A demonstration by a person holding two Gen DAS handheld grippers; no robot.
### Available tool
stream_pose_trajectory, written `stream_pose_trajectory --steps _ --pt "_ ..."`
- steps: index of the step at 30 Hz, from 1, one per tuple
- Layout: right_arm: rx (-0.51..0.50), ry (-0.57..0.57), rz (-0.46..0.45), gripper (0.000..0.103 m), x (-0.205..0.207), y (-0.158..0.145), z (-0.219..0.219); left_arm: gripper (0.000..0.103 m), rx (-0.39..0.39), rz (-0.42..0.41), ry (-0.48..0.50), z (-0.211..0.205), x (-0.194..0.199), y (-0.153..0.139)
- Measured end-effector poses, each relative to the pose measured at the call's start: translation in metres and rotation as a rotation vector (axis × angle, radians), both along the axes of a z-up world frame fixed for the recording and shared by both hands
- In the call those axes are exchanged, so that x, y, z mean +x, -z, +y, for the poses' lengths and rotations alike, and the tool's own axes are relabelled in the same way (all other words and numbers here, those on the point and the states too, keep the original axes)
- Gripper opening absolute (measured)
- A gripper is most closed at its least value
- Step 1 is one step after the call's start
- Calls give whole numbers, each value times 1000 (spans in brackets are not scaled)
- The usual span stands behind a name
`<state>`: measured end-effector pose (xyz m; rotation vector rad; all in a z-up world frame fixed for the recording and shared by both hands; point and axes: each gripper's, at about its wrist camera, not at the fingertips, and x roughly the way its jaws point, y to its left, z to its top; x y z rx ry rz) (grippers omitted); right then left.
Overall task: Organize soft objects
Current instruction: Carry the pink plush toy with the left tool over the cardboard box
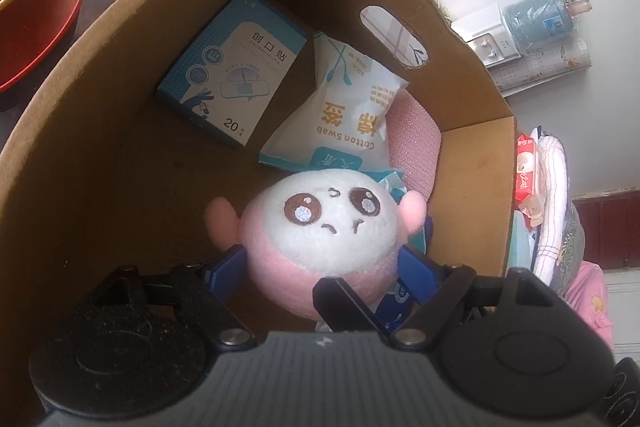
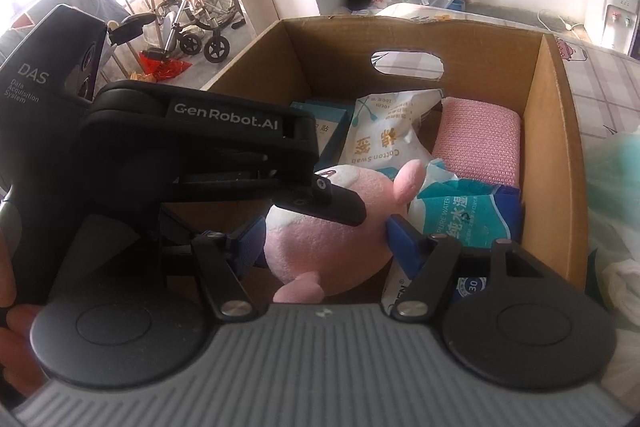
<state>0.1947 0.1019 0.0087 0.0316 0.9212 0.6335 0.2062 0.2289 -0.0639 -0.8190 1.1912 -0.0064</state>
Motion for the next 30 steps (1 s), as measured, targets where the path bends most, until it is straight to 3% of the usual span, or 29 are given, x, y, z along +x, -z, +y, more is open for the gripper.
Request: stream_pose_trajectory --steps 5,12,17,24,30 --pt "46 11 10 66 4 -10 -20 83 23 -29 -3 3 -5 -13" --pt "99 23 -55 66 -20 -33 -74 83 81 -112 6 4 -14 -34" --pt "120 47 -79 66 -27 -38 -92 82 120 -103 3 4 -13 -34" --pt "121 23 -78 66 -28 -34 -93 82 122 -86 6 0 -17 -31" --pt "27 -134 -50 71 -21 -20 -59 82 143 -121 -38 8 -27 -48"
